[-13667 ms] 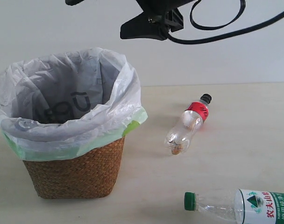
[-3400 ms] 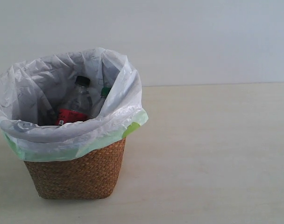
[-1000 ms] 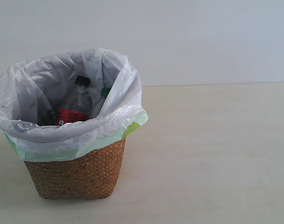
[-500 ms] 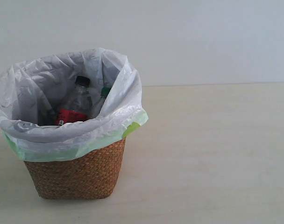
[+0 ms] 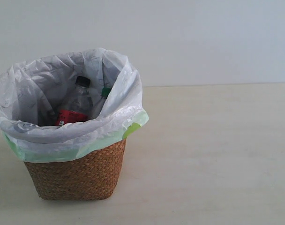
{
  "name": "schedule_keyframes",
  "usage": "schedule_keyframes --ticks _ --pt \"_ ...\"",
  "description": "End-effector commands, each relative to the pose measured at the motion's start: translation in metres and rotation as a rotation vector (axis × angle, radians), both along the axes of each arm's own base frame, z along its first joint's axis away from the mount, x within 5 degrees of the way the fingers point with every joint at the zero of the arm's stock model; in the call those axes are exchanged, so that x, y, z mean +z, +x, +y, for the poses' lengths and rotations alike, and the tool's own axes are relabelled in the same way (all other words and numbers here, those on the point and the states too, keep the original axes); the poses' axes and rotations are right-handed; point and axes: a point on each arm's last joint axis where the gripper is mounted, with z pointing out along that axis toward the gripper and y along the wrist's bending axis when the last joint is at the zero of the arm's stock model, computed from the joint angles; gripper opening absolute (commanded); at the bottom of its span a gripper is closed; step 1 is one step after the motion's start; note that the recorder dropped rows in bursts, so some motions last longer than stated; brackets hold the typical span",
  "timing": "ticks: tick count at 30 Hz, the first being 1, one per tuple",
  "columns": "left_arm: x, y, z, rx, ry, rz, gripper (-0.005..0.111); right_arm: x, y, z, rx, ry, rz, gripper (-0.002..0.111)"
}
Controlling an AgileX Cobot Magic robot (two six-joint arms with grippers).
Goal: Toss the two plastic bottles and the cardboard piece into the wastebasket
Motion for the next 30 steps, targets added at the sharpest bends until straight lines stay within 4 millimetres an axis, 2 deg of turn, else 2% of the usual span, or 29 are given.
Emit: schedule_keyframes --ticks 1,13,30 --pt "0.002 0.0 0.0 0.006 -0.007 -0.014 0.108 -0.009 0.001 0.0 -0.002 0.008 0.041 0.0" --pt "0.002 0.0 0.0 0.006 -0.007 -0.014 0.108 -0.038 -0.002 -0.001 -0.01 -0.034 0.355 0.0" --pt "0.002 0.0 0.0 0.006 -0.007 -0.014 0.108 -0.039 -0.002 -0.001 -0.009 -0.032 0.37 0.0"
